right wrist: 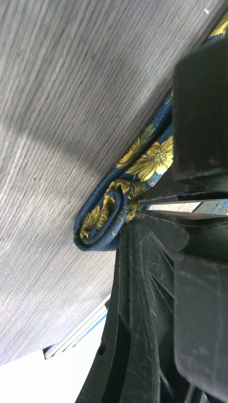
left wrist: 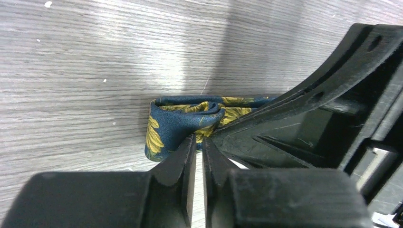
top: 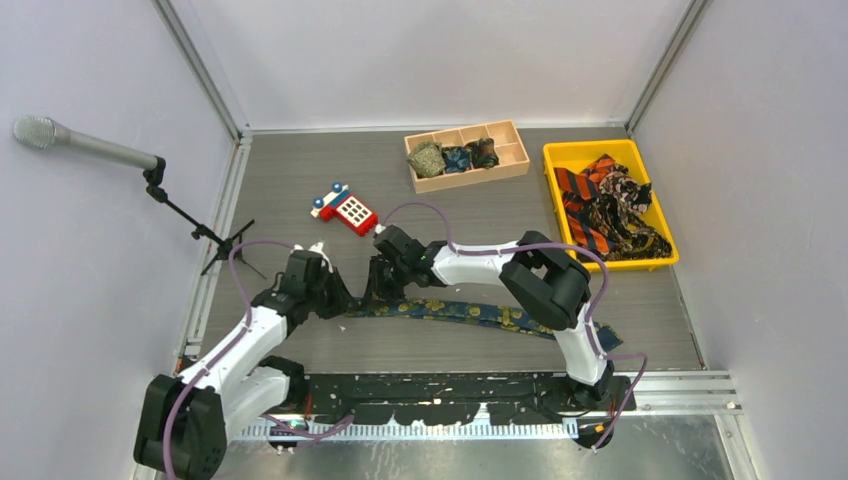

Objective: Roll the ties
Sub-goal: Roll the tie at the center of the board.

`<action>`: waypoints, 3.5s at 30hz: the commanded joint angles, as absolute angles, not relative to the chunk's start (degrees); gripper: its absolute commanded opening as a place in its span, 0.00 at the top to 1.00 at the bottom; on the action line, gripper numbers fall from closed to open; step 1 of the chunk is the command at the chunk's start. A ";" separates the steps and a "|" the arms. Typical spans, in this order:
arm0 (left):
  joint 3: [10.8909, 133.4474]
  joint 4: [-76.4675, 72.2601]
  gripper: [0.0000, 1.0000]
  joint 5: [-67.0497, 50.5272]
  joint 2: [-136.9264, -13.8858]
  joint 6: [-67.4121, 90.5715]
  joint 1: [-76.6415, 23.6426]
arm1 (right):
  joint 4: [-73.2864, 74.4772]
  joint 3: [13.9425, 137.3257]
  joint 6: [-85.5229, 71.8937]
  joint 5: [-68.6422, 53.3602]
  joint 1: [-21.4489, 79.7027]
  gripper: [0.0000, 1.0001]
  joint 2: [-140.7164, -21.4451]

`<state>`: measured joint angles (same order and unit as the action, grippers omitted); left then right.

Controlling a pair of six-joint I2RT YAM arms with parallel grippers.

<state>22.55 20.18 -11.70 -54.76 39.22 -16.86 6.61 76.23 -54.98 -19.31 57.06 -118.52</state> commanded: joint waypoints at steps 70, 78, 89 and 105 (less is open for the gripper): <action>11.94 15.32 0.88 -13.99 -35.06 47.12 -8.17 | 8.50 77.61 -52.96 -19.17 57.21 0.84 -119.80; 13.13 16.75 0.95 -12.77 -34.84 46.67 -8.18 | 11.35 79.10 -52.79 -17.57 57.07 0.84 -116.82; 14.21 15.82 1.00 -12.63 -36.79 45.18 -8.43 | 9.41 79.58 -54.42 -18.72 57.65 0.84 -120.07; 18.20 19.78 1.00 -9.68 -37.79 39.02 -8.61 | 11.64 86.88 -52.98 -20.03 57.58 0.84 -124.89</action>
